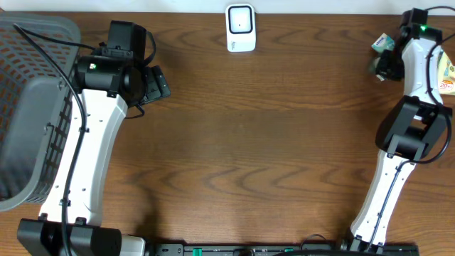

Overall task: Scan the item barcode
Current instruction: 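Carry the tin to the right edge and release it on the pile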

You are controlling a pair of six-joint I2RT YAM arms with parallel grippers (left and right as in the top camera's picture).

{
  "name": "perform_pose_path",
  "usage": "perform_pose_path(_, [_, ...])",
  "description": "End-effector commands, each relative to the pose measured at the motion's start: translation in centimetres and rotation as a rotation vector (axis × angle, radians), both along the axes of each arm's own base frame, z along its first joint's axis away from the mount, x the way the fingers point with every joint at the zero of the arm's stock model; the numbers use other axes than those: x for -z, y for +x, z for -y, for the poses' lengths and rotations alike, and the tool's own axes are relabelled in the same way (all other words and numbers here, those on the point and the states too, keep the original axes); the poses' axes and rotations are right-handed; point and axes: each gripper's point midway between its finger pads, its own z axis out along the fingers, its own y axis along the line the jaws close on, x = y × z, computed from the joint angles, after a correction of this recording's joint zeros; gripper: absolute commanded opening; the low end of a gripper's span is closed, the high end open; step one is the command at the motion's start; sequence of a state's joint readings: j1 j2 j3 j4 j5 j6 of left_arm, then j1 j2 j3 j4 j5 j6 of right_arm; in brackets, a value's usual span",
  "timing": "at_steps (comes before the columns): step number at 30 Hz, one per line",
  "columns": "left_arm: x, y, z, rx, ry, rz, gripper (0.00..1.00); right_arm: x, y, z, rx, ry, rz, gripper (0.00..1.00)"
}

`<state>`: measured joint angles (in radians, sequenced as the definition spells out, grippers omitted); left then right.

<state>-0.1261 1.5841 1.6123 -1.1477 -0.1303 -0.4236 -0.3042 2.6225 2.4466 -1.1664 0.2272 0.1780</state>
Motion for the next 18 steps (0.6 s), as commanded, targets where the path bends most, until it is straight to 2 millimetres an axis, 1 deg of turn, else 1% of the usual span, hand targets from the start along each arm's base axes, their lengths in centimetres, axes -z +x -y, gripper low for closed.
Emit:
perform_pose_path(1, [-0.2,0.1,-0.2,-0.016,0.004,0.005,0.98,-3.4,2.1,-3.0,-0.077,0.114,0.122,0.01])
perform_pose_path(3, [-0.2,0.1,-0.2,-0.016,0.004,0.005,0.98,-5.1,3.8,-5.2,-0.149,0.186,0.207,0.02])
perform_pose_path(6, [-0.2,0.1,-0.2,-0.016,0.004,0.005,0.98,-6.8,5.8,-7.0,-0.199,0.210,0.299,0.05])
perform_pose_path(8, [-0.2,0.1,-0.2,-0.016,0.004,0.005,0.98,-7.1,6.5,-7.7,-0.217,0.202,0.321,0.09])
perform_pose_path(12, [-0.2,0.1,-0.2,-0.016,0.004,0.005,0.98,-6.3,7.9,-9.3,-0.252,0.191,0.342,0.13])
perform_pose_path(13, [-0.2,0.1,-0.2,-0.016,0.004,0.005,0.98,-5.6,8.4,-9.8,-0.261,0.188,0.343,0.15])
perform_pose_path(14, [-0.2,0.1,-0.2,-0.016,0.004,0.005,0.98,-5.3,8.5,-9.8,-0.261,0.180,0.342,0.15])
perform_pose_path(15, [-0.2,0.1,-0.2,-0.016,0.004,0.005,0.98,-4.6,8.6,-9.7,-0.256,0.160,0.331,0.15])
perform_pose_path(18, [-0.2,0.1,-0.2,-0.016,0.004,0.005,0.98,-2.8,8.4,-8.3,-0.197,0.087,0.289,0.11])
